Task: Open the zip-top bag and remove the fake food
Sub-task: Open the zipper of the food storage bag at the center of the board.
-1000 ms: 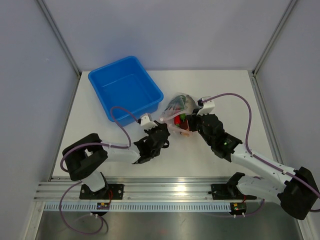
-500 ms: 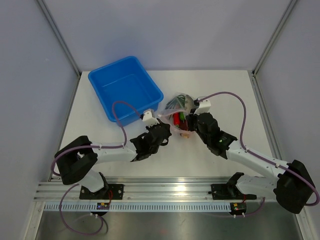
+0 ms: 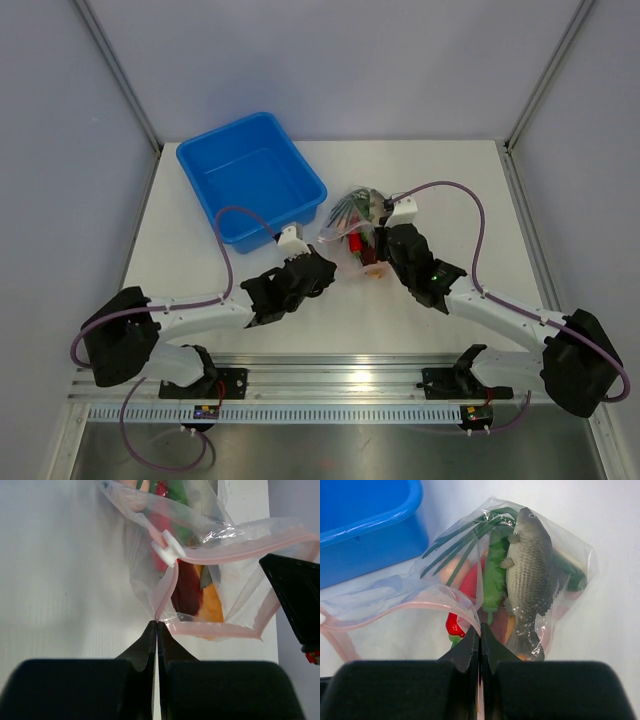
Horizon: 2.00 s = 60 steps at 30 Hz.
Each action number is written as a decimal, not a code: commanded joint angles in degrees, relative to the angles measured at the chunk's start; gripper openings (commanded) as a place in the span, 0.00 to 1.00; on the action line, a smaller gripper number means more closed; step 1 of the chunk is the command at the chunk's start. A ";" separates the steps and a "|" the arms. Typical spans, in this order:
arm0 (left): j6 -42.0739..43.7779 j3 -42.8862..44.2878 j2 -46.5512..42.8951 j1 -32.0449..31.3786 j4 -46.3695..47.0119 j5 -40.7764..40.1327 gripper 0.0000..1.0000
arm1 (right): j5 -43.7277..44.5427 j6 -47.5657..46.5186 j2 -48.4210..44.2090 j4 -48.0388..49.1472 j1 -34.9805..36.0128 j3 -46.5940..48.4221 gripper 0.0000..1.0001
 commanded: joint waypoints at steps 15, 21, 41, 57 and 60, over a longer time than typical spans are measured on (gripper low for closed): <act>2.07 -6.46 -8.90 3.08 -7.43 10.55 0.00 | 2.81 -1.83 -1.60 1.70 0.41 2.57 0.02; 3.66 -4.97 -4.15 4.93 -6.21 10.82 0.00 | 3.07 -4.11 -5.20 3.71 3.31 0.81 0.01; 10.42 -4.79 -9.68 12.57 -11.04 11.34 0.00 | 11.50 -12.38 -11.27 9.25 14.83 -2.00 0.68; 12.89 -9.09 -19.86 12.93 -17.29 8.62 0.58 | -3.61 4.14 0.40 -15.53 -5.65 13.98 0.74; 13.67 -12.34 -23.90 12.84 -13.96 11.60 0.65 | -7.19 5.72 4.01 -16.67 -10.54 16.01 0.73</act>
